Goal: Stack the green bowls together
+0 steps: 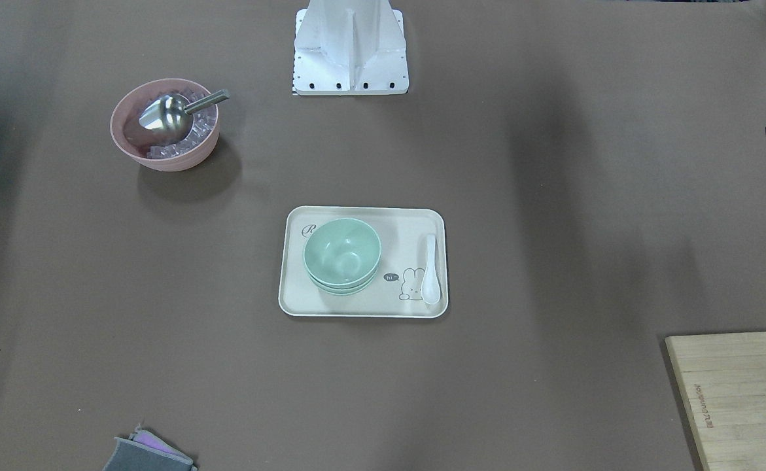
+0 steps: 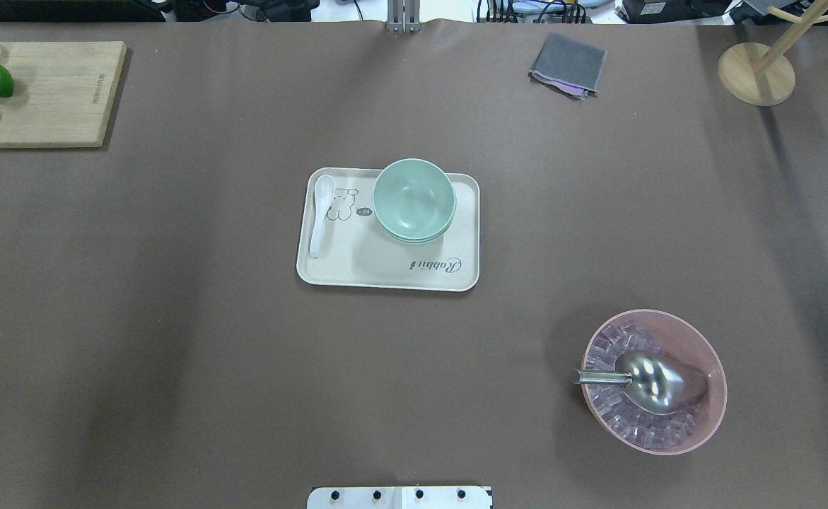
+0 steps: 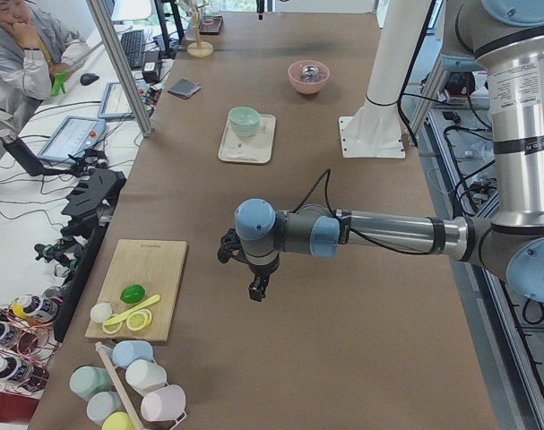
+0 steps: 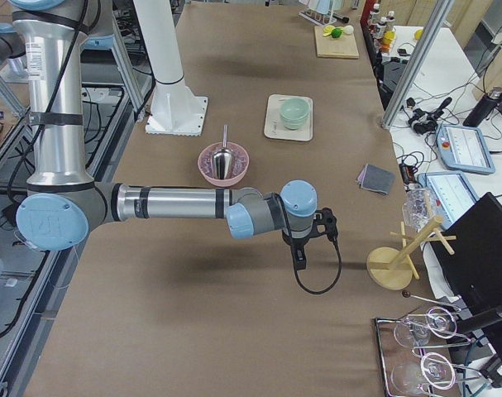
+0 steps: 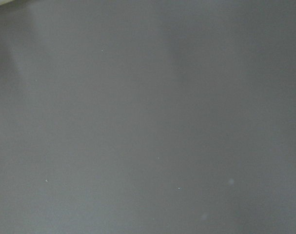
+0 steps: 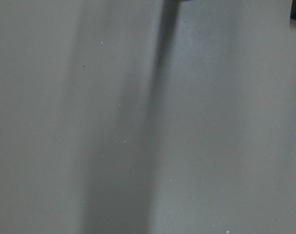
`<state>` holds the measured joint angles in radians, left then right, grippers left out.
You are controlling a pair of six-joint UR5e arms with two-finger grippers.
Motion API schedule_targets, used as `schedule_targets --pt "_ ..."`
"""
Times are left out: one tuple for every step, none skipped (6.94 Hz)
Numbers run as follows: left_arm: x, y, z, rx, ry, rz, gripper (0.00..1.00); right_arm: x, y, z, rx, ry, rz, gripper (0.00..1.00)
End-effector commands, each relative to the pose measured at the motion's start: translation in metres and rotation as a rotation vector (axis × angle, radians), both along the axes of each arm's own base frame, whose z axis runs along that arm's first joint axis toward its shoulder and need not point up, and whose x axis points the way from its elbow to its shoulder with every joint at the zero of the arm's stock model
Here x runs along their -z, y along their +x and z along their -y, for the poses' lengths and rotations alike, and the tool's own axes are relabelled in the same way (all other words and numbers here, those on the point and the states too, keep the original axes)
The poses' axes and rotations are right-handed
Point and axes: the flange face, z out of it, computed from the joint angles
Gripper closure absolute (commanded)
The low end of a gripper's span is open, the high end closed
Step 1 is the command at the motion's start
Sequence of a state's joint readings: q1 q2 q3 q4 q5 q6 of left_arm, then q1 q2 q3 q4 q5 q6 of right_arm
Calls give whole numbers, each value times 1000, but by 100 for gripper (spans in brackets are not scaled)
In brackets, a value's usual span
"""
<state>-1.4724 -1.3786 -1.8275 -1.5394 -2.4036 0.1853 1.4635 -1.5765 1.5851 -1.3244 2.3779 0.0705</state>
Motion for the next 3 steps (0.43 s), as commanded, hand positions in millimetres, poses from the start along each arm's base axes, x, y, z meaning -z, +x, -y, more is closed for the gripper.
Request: schedule_targets --pt "-7 -25 -5 46 -32 14 1 -3 0 0 13 -17 -19 0" --pt "-13 -42 -16 55 -13 7 1 -1 0 5 10 -24 -41 0" --pt "-20 -46 -23 68 -32 6 1 2 -1 8 11 -17 -46 0"
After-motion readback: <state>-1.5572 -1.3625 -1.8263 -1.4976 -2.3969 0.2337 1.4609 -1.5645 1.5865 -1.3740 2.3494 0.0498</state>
